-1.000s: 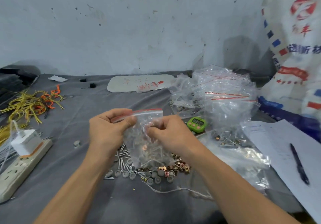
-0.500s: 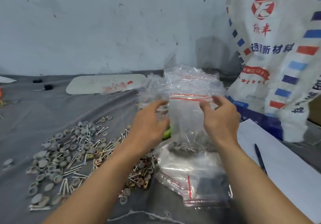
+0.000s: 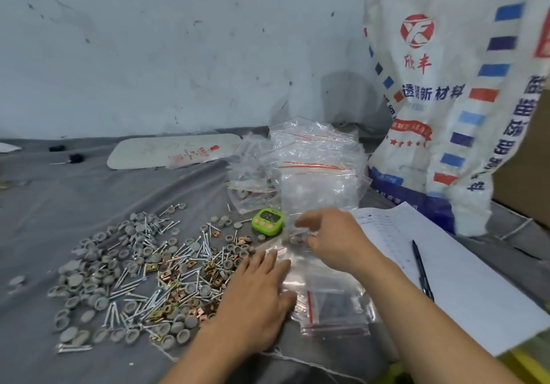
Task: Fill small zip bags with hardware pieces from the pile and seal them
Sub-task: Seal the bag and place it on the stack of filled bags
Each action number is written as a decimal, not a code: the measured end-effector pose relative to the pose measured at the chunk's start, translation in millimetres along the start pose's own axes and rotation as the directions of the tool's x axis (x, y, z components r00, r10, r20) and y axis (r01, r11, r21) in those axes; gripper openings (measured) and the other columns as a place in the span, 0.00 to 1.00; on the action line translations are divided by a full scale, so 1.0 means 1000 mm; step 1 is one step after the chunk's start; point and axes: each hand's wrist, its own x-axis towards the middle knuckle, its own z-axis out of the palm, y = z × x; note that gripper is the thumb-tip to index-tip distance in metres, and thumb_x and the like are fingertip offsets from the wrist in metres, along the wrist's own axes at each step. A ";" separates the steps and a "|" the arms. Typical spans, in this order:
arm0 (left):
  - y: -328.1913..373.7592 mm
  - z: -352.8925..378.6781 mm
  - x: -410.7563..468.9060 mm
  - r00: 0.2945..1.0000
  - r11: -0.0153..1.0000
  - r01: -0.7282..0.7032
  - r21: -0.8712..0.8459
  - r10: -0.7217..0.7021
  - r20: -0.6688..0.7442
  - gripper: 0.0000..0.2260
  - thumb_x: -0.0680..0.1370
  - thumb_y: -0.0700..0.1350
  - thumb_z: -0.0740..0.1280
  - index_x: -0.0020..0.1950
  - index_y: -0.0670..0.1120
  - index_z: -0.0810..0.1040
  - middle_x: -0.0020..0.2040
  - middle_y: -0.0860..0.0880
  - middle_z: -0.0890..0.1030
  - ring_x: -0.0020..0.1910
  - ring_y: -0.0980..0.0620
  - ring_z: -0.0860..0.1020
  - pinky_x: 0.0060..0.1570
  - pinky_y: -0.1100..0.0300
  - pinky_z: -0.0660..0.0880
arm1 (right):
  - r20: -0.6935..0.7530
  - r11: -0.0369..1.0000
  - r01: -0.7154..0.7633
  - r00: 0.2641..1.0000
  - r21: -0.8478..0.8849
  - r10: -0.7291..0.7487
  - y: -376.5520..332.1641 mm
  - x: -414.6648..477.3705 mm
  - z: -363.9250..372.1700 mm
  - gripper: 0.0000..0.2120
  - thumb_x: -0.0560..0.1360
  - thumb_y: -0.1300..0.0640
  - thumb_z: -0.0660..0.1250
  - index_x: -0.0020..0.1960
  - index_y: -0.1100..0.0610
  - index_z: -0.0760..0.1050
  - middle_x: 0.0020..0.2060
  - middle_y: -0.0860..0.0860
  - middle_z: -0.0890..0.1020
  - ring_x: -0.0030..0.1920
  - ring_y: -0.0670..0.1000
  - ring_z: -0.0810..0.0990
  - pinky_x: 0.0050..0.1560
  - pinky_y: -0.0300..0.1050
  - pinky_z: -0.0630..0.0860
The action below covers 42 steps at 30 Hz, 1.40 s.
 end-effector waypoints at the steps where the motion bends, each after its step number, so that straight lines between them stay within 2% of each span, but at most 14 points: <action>1: -0.001 0.002 -0.003 1.000 1.000 0.007 0.016 -0.007 -0.005 0.30 0.79 0.63 0.47 0.81 0.57 0.58 0.83 0.53 0.54 0.82 0.52 0.49 0.77 0.56 0.38 | 0.062 0.998 -0.008 0.998 -0.062 0.012 -0.003 -0.009 -0.001 0.11 0.74 0.58 0.71 0.54 0.49 0.86 0.51 0.46 0.88 0.53 0.48 0.85 0.57 0.38 0.78; 3: 0.000 0.003 -0.006 0.999 0.999 0.031 0.028 -0.030 -0.028 0.30 0.79 0.63 0.46 0.81 0.57 0.58 0.83 0.53 0.56 0.81 0.53 0.50 0.77 0.56 0.39 | 0.214 0.966 0.005 0.975 -0.260 0.052 -0.007 -0.031 0.004 0.10 0.72 0.57 0.71 0.51 0.53 0.85 0.46 0.51 0.88 0.49 0.52 0.85 0.54 0.45 0.81; 6: 0.001 0.000 -0.005 0.998 0.998 0.049 0.041 -0.047 -0.050 0.27 0.81 0.60 0.46 0.80 0.56 0.61 0.82 0.52 0.60 0.81 0.52 0.53 0.78 0.53 0.44 | 0.312 0.895 0.059 0.946 -0.443 0.091 -0.013 -0.058 0.015 0.17 0.73 0.54 0.69 0.62 0.51 0.80 0.53 0.52 0.85 0.54 0.56 0.83 0.52 0.41 0.77; 10: -0.002 -0.002 -0.013 0.997 0.999 0.036 0.040 -0.033 -0.071 0.24 0.83 0.56 0.46 0.76 0.55 0.67 0.78 0.51 0.68 0.78 0.50 0.60 0.77 0.49 0.53 | 0.170 0.947 -0.063 0.978 -0.314 0.122 -0.009 -0.065 0.012 0.12 0.78 0.56 0.70 0.58 0.45 0.85 0.58 0.46 0.86 0.60 0.50 0.82 0.62 0.43 0.77; 14: 0.000 -0.003 -0.018 0.995 0.999 0.021 0.030 -0.018 -0.095 0.24 0.83 0.56 0.46 0.75 0.56 0.69 0.76 0.52 0.70 0.77 0.51 0.62 0.78 0.48 0.50 | 0.067 0.961 -0.147 0.984 -0.236 0.167 -0.002 -0.072 0.011 0.15 0.75 0.59 0.72 0.59 0.46 0.84 0.59 0.46 0.85 0.62 0.49 0.81 0.66 0.45 0.76; 19: 0.003 -0.011 -0.015 0.962 0.998 -0.031 -0.045 0.017 -0.271 0.15 0.82 0.48 0.58 0.62 0.53 0.82 0.65 0.54 0.81 0.71 0.51 0.73 0.77 0.52 0.51 | 0.048 0.934 -0.147 0.984 -0.325 0.171 -0.006 -0.066 0.020 0.14 0.72 0.62 0.69 0.51 0.46 0.86 0.48 0.50 0.87 0.52 0.55 0.85 0.55 0.50 0.82; 21: 0.004 -0.013 -0.018 0.921 0.992 -0.025 -0.127 -0.026 -0.390 0.14 0.80 0.44 0.64 0.64 0.50 0.82 0.62 0.50 0.83 0.67 0.48 0.77 0.75 0.53 0.57 | -0.011 0.947 -0.182 0.983 -0.264 0.186 -0.009 -0.058 0.019 0.11 0.73 0.61 0.69 0.46 0.47 0.86 0.44 0.50 0.87 0.48 0.56 0.84 0.52 0.50 0.82; 26: 0.007 -0.018 -0.024 0.872 0.948 0.083 -0.308 -0.219 -0.438 0.37 0.74 0.44 0.75 0.79 0.49 0.62 0.71 0.50 0.74 0.71 0.50 0.69 0.73 0.54 0.65 | -0.184 0.967 -0.206 0.955 0.153 0.232 -0.009 -0.041 0.009 0.09 0.79 0.56 0.68 0.51 0.48 0.87 0.45 0.45 0.87 0.46 0.50 0.82 0.50 0.46 0.79; 30: 0.008 -0.020 -0.023 0.875 0.963 0.041 -0.267 -0.164 -0.456 0.36 0.71 0.39 0.74 0.77 0.49 0.65 0.66 0.49 0.77 0.65 0.48 0.74 0.70 0.53 0.68 | -0.199 0.949 -0.208 0.946 0.239 0.257 -0.015 -0.032 0.007 0.14 0.81 0.58 0.63 0.44 0.45 0.82 0.36 0.40 0.84 0.42 0.45 0.82 0.42 0.41 0.75; 33: 0.008 -0.020 -0.023 0.858 0.955 0.049 -0.293 -0.190 -0.477 0.34 0.72 0.40 0.74 0.75 0.50 0.66 0.68 0.50 0.75 0.65 0.49 0.73 0.68 0.51 0.71 | -0.353 0.912 -0.137 0.891 0.387 0.284 -0.023 -0.030 0.004 0.17 0.80 0.59 0.62 0.38 0.44 0.80 0.33 0.37 0.80 0.36 0.40 0.78 0.38 0.40 0.70; 35: 0.008 -0.020 -0.024 0.842 0.944 0.042 -0.327 -0.210 -0.497 0.33 0.71 0.40 0.75 0.73 0.51 0.66 0.67 0.50 0.75 0.62 0.49 0.75 0.64 0.52 0.72 | -0.414 0.817 -0.059 0.840 0.573 0.351 -0.029 -0.033 0.001 0.17 0.81 0.61 0.62 0.39 0.46 0.82 0.29 0.41 0.81 0.31 0.42 0.77 0.36 0.39 0.71; 37: 0.008 -0.020 -0.024 0.839 0.943 0.041 -0.330 -0.212 -0.502 0.30 0.71 0.40 0.75 0.70 0.51 0.68 0.62 0.52 0.77 0.56 0.52 0.75 0.59 0.59 0.69 | -0.376 0.605 0.019 0.799 0.796 0.469 -0.032 -0.036 -0.004 0.16 0.82 0.63 0.62 0.41 0.50 0.83 0.27 0.42 0.82 0.26 0.42 0.79 0.34 0.41 0.75; 40: 0.009 -0.018 -0.023 0.896 0.985 -0.062 -0.162 -0.017 -0.444 0.13 0.74 0.43 0.73 0.57 0.52 0.80 0.52 0.53 0.83 0.51 0.52 0.79 0.61 0.62 0.64 | -0.105 0.177 0.011 0.843 0.984 0.528 -0.036 -0.040 -0.008 0.13 0.83 0.64 0.61 0.47 0.54 0.82 0.29 0.48 0.84 0.25 0.46 0.80 0.36 0.44 0.77; 42: 0.011 -0.019 -0.023 0.940 0.989 -0.134 -0.059 0.108 -0.323 0.07 0.78 0.52 0.67 0.48 0.52 0.84 0.46 0.54 0.85 0.49 0.53 0.80 0.66 0.57 0.65 | 0.056 0.048 -0.088 0.882 0.995 0.469 -0.043 -0.041 -0.004 0.10 0.83 0.64 0.61 0.50 0.57 0.81 0.29 0.51 0.83 0.25 0.48 0.80 0.36 0.43 0.75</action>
